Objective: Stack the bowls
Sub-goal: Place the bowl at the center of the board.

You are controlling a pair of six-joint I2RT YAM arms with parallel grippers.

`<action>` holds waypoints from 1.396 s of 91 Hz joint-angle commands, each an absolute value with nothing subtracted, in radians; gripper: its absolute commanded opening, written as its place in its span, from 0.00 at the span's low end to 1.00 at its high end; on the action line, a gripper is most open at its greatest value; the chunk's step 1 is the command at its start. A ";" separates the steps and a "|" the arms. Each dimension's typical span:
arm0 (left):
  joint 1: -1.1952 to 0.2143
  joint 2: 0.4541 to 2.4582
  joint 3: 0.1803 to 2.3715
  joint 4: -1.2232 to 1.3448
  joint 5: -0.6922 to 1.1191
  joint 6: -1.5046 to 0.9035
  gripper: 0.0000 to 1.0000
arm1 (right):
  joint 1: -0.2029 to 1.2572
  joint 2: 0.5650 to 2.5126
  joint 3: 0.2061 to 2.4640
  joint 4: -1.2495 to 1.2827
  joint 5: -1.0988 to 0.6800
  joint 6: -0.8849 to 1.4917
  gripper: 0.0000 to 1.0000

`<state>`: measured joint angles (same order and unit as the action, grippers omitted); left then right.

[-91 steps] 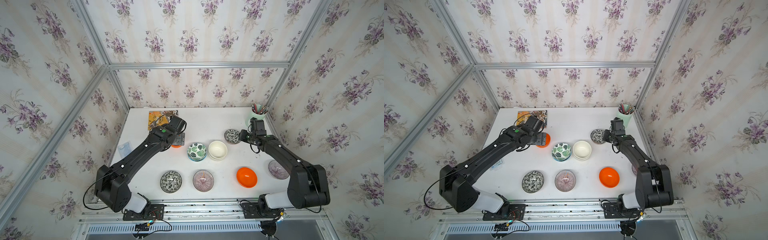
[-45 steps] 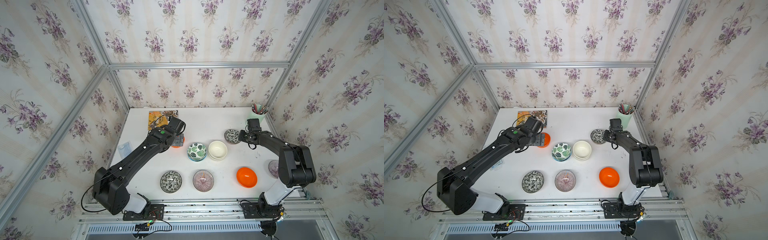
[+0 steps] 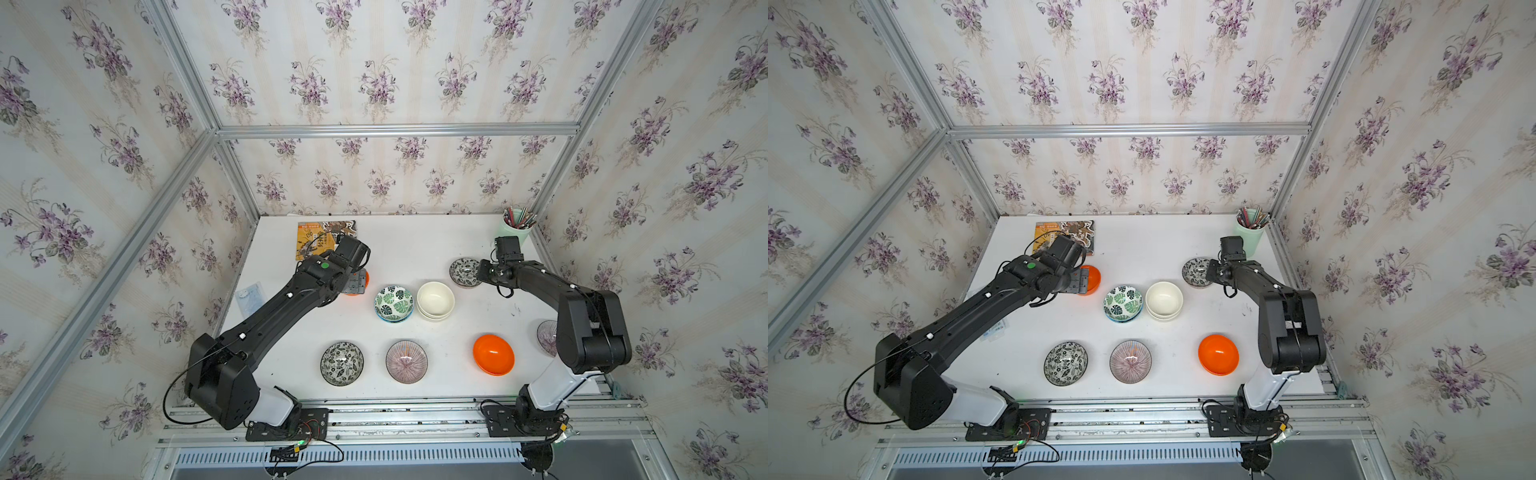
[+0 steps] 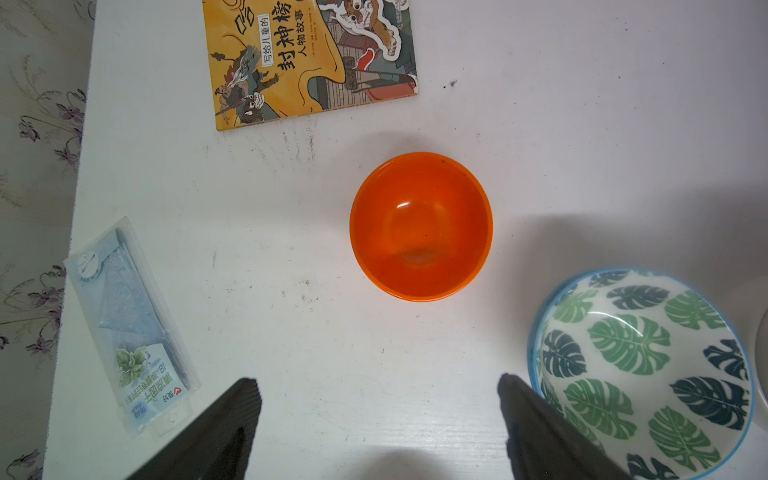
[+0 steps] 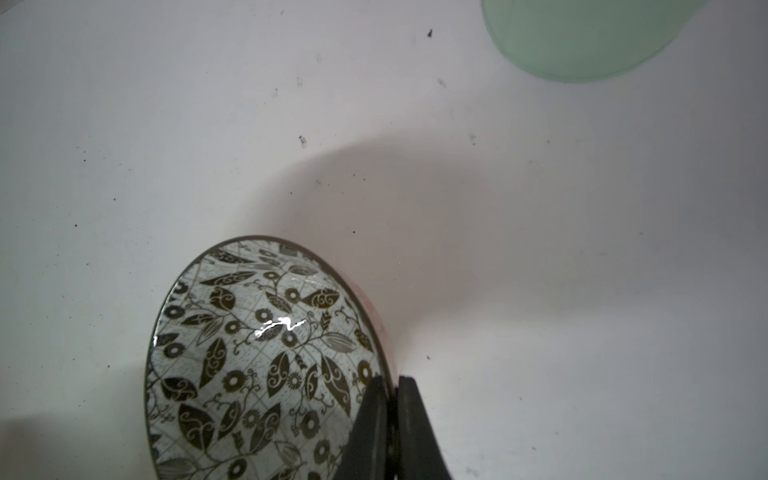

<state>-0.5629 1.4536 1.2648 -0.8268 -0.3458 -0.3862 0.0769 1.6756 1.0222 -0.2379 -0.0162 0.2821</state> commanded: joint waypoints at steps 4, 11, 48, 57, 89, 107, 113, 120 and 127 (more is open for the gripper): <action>-0.558 1.452 1.260 -0.795 -0.334 -0.382 0.93 | 0.064 1.617 0.997 -0.295 -0.018 0.245 0.00; -0.558 1.455 1.262 -0.789 -0.321 -0.380 0.93 | 0.059 1.568 0.960 -0.313 -0.026 0.247 0.00; -0.558 1.459 1.276 -0.769 -0.266 -0.365 0.93 | 0.059 1.371 0.784 -0.380 -0.114 0.268 0.00; -0.558 1.459 1.283 -0.770 -0.259 -0.365 0.93 | 0.058 1.356 0.759 -0.379 -0.103 0.269 0.00; -0.558 1.461 1.291 -0.778 -0.267 -0.364 0.93 | 0.059 1.400 0.747 -0.364 -0.101 0.270 0.03; -0.558 1.464 1.299 -0.782 -0.274 -0.363 0.93 | 0.059 1.372 0.748 -0.380 -0.078 0.275 0.04; -0.558 1.465 1.304 -0.785 -0.275 -0.361 0.93 | 0.059 1.356 0.747 -0.394 -0.070 0.277 0.04; -0.557 1.470 1.310 -0.787 -0.275 -0.359 0.93 | 0.059 1.339 0.736 -0.398 -0.070 0.285 0.04; -0.558 1.478 1.323 -0.788 -0.275 -0.357 0.93 | 0.059 1.332 0.720 -0.393 -0.072 0.300 0.05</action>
<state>-0.5583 1.4685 1.3045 -0.7849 -0.2653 -0.3683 0.0586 1.3437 0.7334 -0.3824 -0.0788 0.2707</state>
